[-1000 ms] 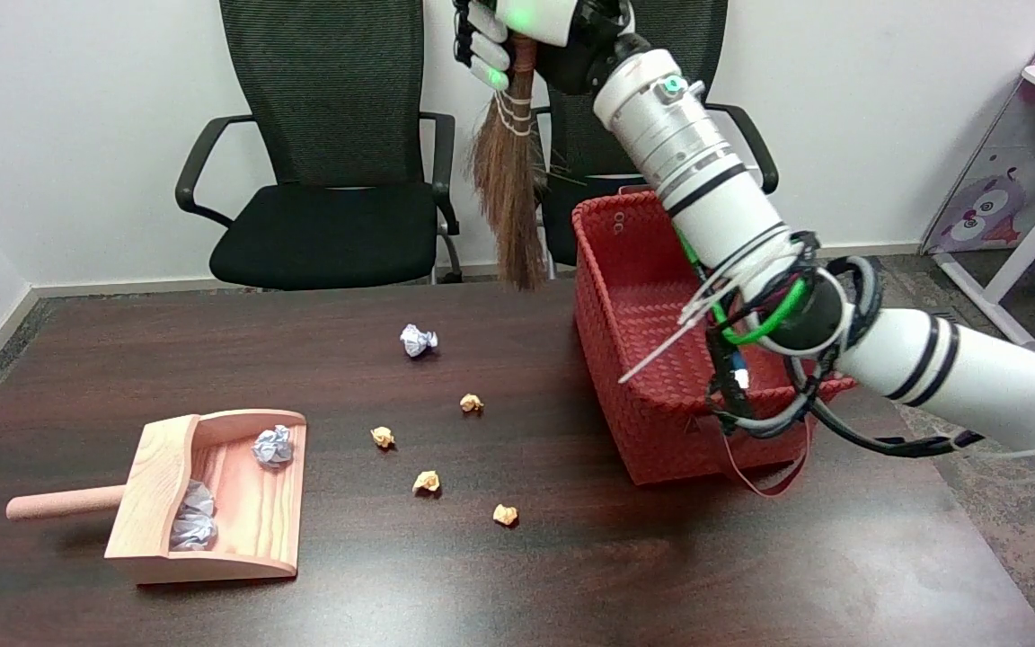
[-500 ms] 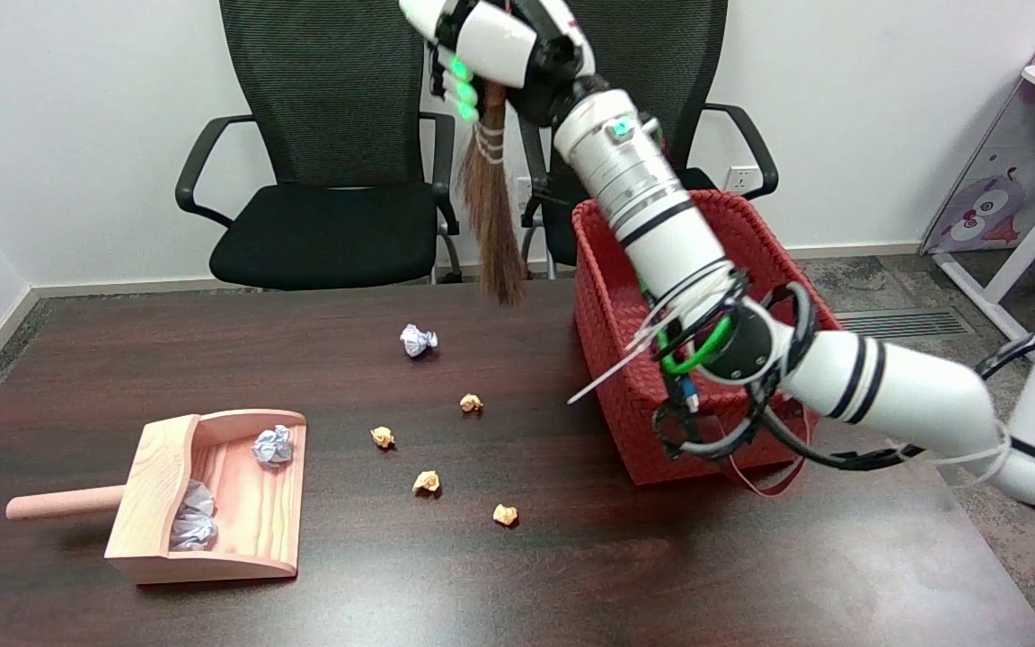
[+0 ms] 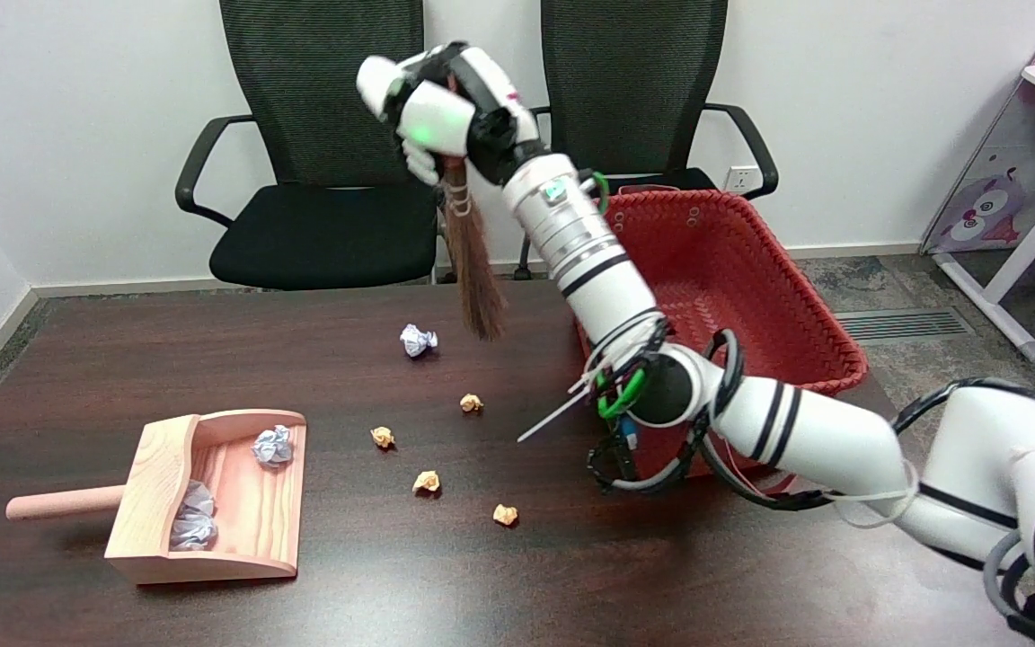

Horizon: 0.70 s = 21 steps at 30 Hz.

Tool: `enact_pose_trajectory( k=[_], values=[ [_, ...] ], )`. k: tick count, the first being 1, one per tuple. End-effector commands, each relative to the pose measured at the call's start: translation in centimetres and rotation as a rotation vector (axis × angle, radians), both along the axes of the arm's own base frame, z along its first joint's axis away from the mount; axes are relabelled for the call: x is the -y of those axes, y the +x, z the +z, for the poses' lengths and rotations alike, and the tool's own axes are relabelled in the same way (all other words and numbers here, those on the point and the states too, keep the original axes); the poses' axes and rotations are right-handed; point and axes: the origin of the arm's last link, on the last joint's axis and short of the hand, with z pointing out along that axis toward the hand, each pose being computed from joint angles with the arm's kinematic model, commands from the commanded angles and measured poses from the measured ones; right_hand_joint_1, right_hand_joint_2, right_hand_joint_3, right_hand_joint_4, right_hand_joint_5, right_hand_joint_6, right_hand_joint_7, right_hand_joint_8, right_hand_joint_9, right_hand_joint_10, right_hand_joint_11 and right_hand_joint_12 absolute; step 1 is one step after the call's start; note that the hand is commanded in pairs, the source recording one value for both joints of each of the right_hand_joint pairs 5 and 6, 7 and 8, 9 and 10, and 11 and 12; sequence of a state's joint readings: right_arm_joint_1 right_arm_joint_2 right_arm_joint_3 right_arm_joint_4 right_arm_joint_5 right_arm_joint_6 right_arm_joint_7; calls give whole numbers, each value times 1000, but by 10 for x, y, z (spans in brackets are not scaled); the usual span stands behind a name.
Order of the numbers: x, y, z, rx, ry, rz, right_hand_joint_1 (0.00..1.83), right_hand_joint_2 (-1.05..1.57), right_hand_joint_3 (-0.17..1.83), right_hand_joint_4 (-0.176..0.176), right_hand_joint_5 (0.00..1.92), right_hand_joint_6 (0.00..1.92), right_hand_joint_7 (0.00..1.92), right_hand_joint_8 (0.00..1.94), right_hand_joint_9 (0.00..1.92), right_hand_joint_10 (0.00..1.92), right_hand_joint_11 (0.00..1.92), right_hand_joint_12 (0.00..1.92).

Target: Sweep the paper ball into the dustpan.

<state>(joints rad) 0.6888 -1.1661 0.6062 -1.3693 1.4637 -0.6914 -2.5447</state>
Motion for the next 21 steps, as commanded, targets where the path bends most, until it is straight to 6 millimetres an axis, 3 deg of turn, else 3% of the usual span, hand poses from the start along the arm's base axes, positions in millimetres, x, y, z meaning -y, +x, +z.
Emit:
enact_pose_trajectory(
  k=[1, 8, 9, 10, 21],
  values=[
    [38, -41, -54, -332, 191, -186, 858, 738, 1180, 176, 1920, 1920, 1920, 1920, 1920, 1920, 1920, 1920],
    [50, -47, -65, -418, 260, -249, 855, 462, 1165, 176, 1920, 1920, 1920, 1920, 1920, 1920, 1920, 1920],
    [51, -50, -65, -444, 263, -251, 852, 421, 1160, 119, 1920, 1920, 1920, 1920, 1920, 1920, 1920, 1920],
    [54, -50, -64, -463, 264, -248, 848, 395, 1152, 21, 1920, 1920, 1920, 1920, 1920, 1920, 1920, 1920],
    [84, -41, -54, -542, 252, -259, 832, 350, 1091, 18, 1920, 1920, 1920, 1920, 1920, 1920, 1920, 1920]
  ],
)
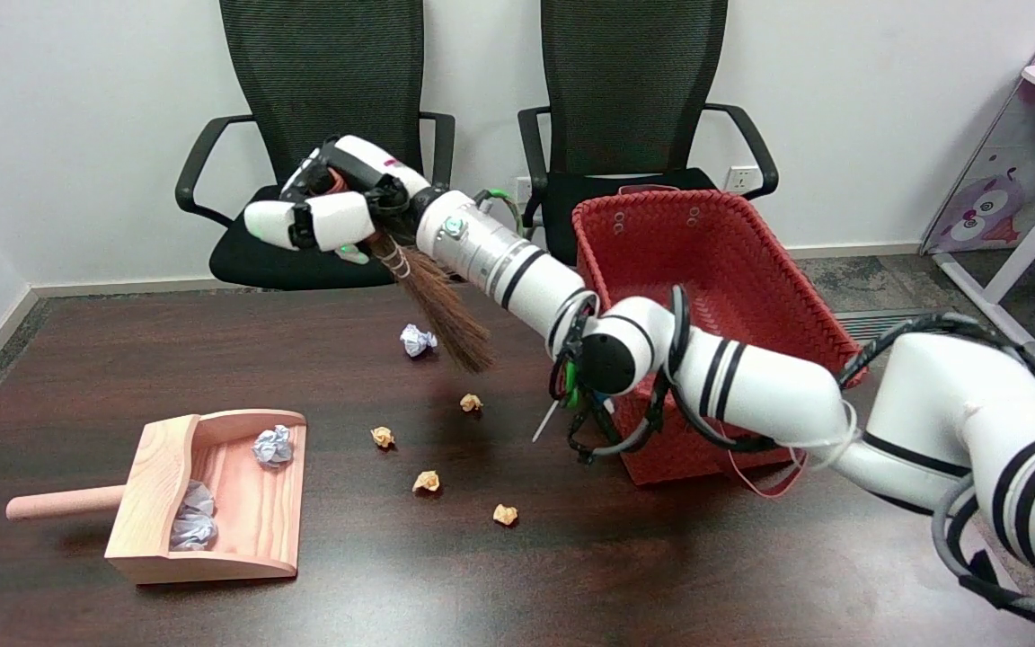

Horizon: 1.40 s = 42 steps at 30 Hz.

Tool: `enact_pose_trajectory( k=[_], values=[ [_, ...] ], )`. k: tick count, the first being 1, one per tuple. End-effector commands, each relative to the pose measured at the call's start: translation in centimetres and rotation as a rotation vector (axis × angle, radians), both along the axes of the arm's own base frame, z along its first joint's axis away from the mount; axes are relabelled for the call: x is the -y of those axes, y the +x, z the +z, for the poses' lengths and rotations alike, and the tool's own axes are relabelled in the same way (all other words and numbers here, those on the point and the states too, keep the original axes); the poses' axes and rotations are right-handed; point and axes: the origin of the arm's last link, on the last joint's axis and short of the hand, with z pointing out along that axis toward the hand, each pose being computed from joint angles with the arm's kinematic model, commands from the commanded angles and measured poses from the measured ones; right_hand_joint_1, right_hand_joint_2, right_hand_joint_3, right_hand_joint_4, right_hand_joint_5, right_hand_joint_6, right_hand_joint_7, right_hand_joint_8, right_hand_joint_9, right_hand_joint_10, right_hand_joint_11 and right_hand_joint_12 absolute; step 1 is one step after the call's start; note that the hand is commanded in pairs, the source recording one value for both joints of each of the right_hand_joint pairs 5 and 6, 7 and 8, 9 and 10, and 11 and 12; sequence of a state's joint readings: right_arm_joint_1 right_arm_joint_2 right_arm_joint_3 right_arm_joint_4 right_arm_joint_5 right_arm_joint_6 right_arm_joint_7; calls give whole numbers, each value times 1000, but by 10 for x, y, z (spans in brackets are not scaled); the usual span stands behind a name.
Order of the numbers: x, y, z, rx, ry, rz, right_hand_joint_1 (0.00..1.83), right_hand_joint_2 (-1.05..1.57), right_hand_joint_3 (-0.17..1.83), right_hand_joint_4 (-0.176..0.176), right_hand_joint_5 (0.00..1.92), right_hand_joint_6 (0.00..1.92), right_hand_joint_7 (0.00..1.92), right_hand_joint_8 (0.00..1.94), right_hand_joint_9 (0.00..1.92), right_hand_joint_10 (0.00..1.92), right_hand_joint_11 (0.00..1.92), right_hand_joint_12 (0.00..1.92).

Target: Sweep the paper ball into the dustpan.

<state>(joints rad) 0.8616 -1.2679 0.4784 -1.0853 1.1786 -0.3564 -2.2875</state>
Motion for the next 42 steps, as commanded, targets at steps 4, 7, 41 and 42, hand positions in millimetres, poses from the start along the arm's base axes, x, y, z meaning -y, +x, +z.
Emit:
enact_pose_trajectory(
  k=[4, 7, 41, 42],
  values=[
    [56, 3, -2, -294, 31, -50, 827, 352, 1079, 17, 1920, 1920, 1920, 1920, 1920, 1920, 1920, 1920],
    [62, 9, -6, -331, 31, -30, 825, 354, 1076, 17, 1920, 1920, 1920, 1920, 1920, 1920, 1920, 1920],
    [53, -56, -39, -258, 103, -238, 794, 100, 1210, 9, 1920, 1920, 1920, 1920, 1920, 1920, 1920, 1920],
    [52, -59, -40, -257, 106, -239, 794, 82, 1219, 8, 1920, 1920, 1920, 1920, 1920, 1920, 1920, 1920]
  ],
)
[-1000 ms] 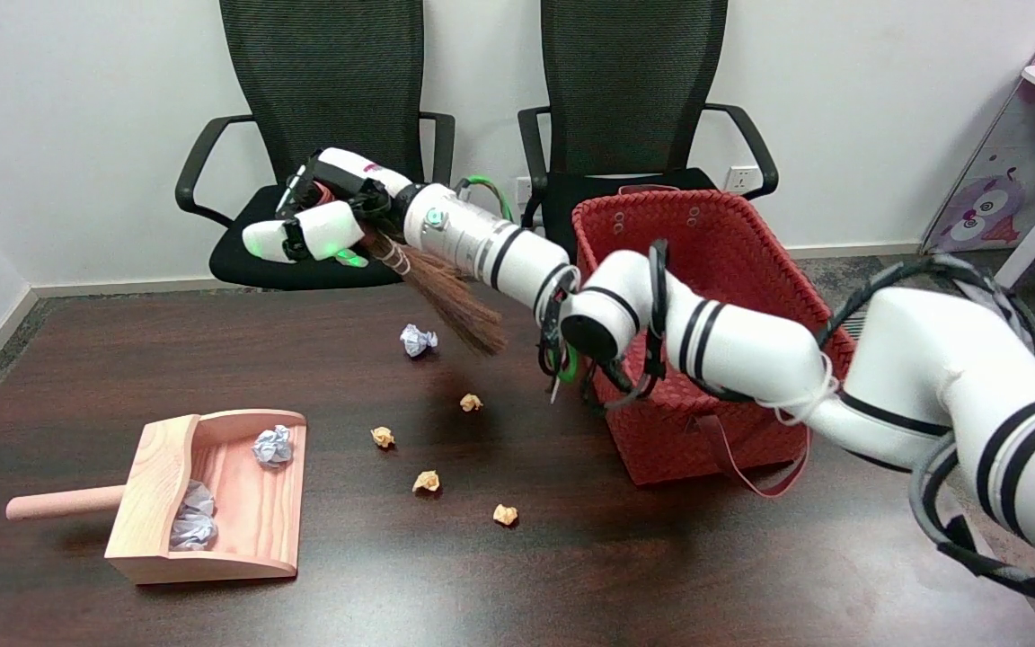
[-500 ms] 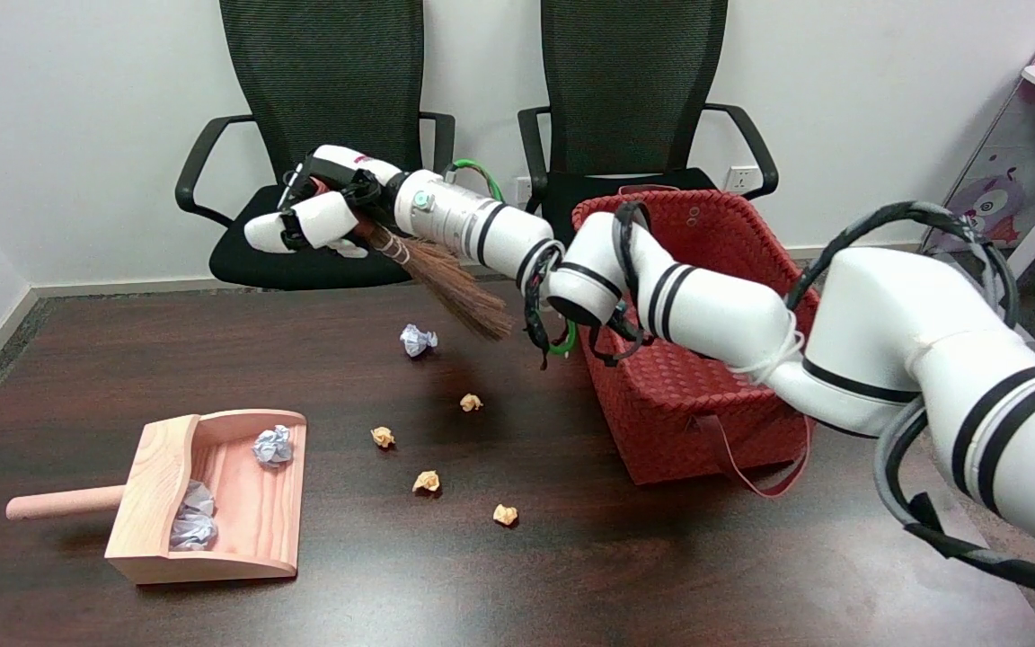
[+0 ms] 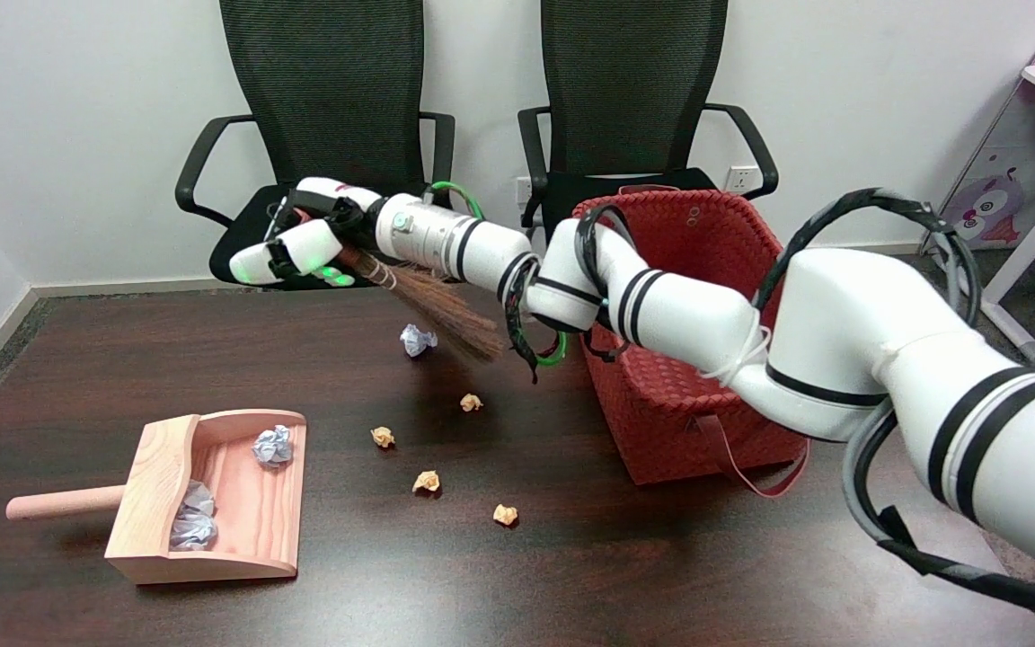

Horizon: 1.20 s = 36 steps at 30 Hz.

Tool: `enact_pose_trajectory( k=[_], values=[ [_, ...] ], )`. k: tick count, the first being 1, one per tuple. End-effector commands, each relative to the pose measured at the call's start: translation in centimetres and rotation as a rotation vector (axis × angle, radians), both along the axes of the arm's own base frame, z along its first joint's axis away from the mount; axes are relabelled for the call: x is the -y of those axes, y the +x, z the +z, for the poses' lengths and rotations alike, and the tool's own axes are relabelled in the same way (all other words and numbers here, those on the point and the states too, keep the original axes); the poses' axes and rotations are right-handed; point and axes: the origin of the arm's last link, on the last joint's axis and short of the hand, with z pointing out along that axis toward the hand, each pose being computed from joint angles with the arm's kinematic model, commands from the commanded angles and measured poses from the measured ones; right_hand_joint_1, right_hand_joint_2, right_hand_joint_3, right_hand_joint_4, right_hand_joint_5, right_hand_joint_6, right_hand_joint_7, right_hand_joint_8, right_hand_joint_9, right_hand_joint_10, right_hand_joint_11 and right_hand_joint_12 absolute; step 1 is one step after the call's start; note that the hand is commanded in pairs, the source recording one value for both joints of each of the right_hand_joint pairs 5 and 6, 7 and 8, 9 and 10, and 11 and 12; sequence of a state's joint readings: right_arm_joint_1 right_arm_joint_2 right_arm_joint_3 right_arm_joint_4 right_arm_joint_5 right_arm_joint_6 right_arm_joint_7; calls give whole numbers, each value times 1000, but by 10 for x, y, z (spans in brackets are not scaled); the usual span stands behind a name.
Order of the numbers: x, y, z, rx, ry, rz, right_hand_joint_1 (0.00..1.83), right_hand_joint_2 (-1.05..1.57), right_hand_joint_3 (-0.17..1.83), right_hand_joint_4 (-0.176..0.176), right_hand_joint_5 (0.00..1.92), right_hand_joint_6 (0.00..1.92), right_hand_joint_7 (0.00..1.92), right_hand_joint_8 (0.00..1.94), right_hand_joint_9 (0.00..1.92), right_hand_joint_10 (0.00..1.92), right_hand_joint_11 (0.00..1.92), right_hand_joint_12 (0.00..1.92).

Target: Sweep the paper ball into the dustpan.

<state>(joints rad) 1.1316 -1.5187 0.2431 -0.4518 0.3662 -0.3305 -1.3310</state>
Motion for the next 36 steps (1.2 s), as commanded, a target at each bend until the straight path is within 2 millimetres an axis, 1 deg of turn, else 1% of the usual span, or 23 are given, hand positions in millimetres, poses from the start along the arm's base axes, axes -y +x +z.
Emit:
enact_pose_trajectory(
  k=[1, 7, 14, 16, 21, 27, 33, 36],
  values=[
    [-11, -38, -16, -7, 19, -87, 795, 68, 1226, 8, 1920, 1920, 1920, 1920, 1920, 1920, 1920, 1920],
    [-18, -49, -31, -9, 35, -110, 786, 31, 1195, 4, 1920, 1920, 1920, 1920, 1920, 1920, 1920, 1920],
    [-26, -57, -37, 9, 50, -132, 777, -34, 1212, 4, 1920, 1920, 1920, 1920, 1920, 1920, 1920, 1920],
    [-28, -57, -41, 28, 59, -143, 777, -38, 1208, 4, 1920, 1920, 1920, 1920, 1920, 1920, 1920, 1920],
    [-33, -47, -51, 114, 108, -153, 775, -30, 1178, 4, 1920, 1920, 1920, 1920, 1920, 1920, 1920, 1920],
    [-39, -40, -60, 158, 153, -154, 773, -18, 1140, 3, 1920, 1920, 1920, 1920, 1920, 1920, 1920, 1920],
    [-45, -29, -61, 230, 193, -172, 767, 28, 1094, 4, 1920, 1920, 1920, 1920, 1920, 1920, 1920, 1920],
    [-47, -23, -58, 254, 207, -171, 764, 63, 1074, 4, 1920, 1920, 1920, 1920, 1920, 1920, 1920, 1920]
  ],
)
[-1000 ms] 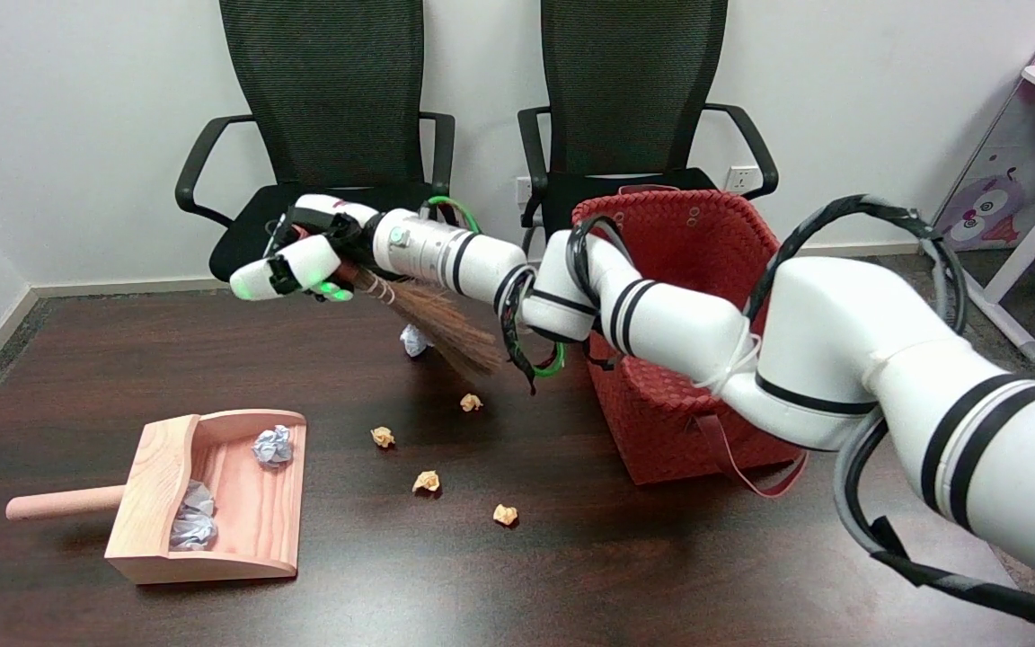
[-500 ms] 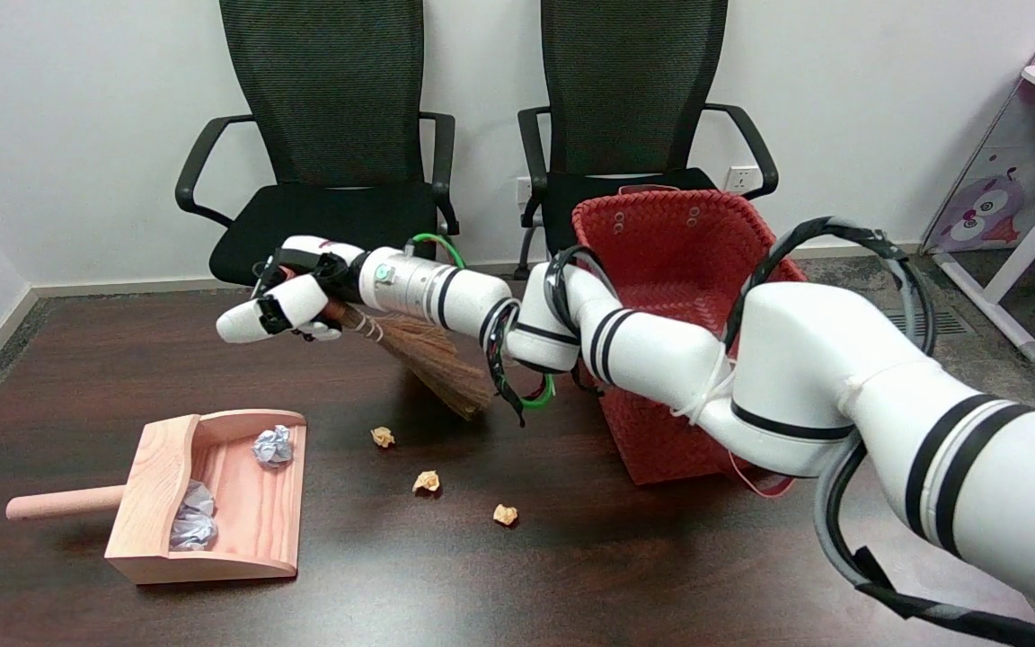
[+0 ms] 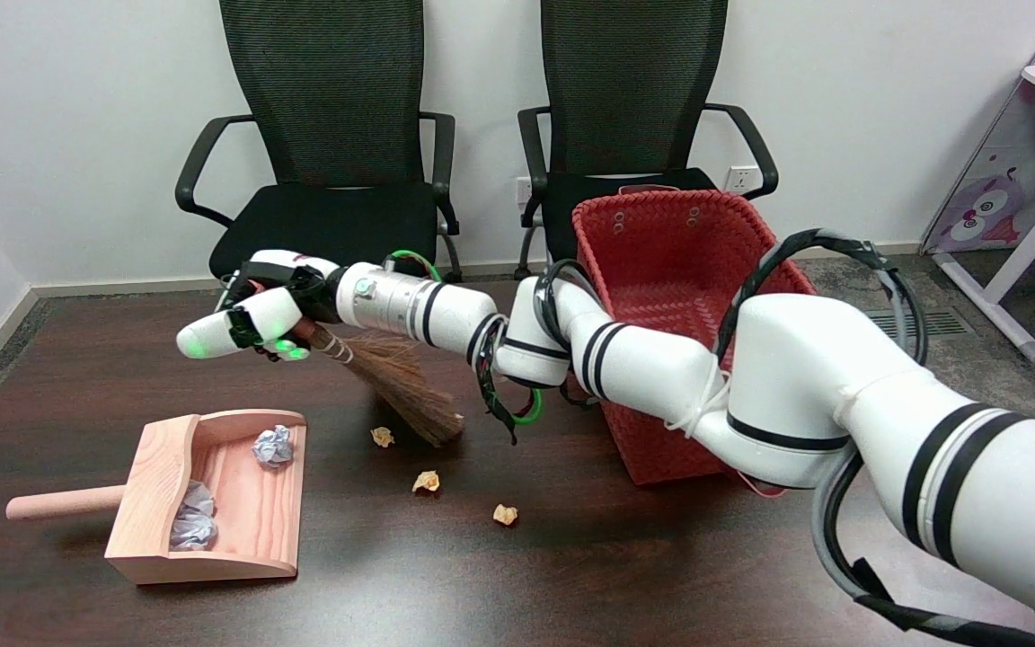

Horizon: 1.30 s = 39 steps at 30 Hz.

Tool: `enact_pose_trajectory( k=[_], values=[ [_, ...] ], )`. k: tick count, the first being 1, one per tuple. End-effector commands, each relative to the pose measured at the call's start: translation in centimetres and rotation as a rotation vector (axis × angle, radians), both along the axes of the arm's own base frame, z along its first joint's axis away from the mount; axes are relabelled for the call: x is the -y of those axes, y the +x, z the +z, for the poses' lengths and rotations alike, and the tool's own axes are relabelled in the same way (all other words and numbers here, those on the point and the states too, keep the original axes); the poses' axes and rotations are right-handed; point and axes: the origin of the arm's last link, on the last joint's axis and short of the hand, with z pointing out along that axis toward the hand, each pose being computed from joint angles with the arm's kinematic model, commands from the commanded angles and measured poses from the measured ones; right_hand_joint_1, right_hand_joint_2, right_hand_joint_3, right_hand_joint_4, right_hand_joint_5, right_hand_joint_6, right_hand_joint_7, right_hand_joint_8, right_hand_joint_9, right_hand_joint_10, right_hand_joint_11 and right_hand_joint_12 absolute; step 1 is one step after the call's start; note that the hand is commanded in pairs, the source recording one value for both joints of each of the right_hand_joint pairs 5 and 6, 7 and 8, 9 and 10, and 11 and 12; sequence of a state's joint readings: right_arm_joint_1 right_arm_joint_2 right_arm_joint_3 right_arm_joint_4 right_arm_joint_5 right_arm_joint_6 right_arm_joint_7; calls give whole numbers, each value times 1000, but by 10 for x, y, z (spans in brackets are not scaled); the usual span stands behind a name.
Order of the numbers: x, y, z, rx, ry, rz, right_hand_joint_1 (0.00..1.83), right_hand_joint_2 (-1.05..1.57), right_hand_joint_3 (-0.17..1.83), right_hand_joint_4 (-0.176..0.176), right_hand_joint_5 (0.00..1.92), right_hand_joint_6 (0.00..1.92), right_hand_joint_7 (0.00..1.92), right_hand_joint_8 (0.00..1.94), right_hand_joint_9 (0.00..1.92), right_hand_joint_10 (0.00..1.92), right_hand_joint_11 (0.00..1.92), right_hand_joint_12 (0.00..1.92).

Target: Sweep the paper ball into the dustpan.

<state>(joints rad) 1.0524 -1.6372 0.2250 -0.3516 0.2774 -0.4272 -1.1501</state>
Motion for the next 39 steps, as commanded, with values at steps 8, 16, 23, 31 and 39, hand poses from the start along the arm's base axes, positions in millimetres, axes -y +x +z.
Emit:
enact_pose_trajectory(
  k=[8, 16, 23, 31, 39],
  values=[
    [-14, 22, 7, 165, 81, -30, 750, 247, 980, 7, 1920, 1920, 1920, 1920, 1920, 1920, 1920, 1920],
    [-16, 27, 20, 169, 90, -16, 742, 349, 966, 9, 1920, 1920, 1920, 1920, 1920, 1920, 1920, 1920],
    [-20, 36, 27, 206, 101, -18, 742, 402, 958, 10, 1920, 1920, 1920, 1920, 1920, 1920, 1920, 1920],
    [-15, 56, 36, 295, 100, -55, 742, 401, 988, 9, 1920, 1920, 1920, 1920, 1920, 1920, 1920, 1920],
    [6, 85, 41, 91, 93, 97, 742, 404, 994, 9, 1920, 1920, 1920, 1920, 1920, 1920, 1920, 1920]
  ],
)
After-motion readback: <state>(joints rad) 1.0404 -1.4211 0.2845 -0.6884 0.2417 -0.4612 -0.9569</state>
